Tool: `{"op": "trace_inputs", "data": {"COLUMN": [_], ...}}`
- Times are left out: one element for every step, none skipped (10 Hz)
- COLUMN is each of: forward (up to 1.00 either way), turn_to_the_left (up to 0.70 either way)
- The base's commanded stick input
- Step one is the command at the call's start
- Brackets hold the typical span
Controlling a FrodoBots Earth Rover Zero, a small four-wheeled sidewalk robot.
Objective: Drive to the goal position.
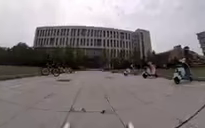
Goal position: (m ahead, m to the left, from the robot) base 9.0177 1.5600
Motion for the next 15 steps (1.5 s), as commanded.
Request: {"op": "trace_inputs", "data": {"forward": [0.85, 0.85, 0.85, 0.85, 0.85, 0.85, 0.85, 0.85, 0.85, 0.85, 0.85, 0.85, 0.85, 0.85, 0.85], "turn_to_the_left": [0.0, 0.0, 0.0, 0.0, 0.0, 0.0, 0.0, 0.01, 0.06, 0.1, 0.09, 0.0, 0.0, 0.0, 0.0]}}
